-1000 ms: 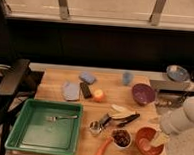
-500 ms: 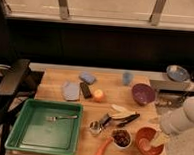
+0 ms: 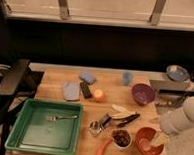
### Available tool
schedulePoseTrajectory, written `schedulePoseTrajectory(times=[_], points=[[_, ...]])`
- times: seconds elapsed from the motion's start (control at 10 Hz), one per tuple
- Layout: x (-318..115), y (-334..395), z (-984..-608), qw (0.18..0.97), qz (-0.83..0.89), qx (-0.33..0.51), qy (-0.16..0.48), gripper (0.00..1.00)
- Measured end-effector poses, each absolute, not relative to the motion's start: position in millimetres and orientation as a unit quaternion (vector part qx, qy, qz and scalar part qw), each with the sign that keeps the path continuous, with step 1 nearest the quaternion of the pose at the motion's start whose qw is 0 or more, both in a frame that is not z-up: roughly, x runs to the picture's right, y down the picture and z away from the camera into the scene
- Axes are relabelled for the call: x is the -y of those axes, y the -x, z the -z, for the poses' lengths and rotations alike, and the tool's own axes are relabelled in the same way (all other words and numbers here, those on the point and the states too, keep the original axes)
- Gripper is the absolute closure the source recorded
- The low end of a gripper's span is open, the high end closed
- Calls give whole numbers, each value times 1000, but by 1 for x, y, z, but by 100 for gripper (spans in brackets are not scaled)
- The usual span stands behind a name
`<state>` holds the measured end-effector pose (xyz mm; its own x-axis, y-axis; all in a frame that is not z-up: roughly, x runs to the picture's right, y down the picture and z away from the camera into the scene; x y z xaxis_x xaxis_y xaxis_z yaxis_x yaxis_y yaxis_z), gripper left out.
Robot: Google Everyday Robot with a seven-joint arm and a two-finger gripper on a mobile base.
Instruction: Place pepper in red bowl
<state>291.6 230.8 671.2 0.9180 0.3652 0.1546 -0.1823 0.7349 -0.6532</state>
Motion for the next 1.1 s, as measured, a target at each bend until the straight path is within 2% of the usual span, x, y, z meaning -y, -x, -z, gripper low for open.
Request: schedulePoseTrajectory(times=[0.3,0.6,1.1], points=[[-230,-289,-673,921,-138,143,335,32],[-225,-250,-673,924,-68,162,339,32],[-188,-202,-638,941,50,174,286,32]])
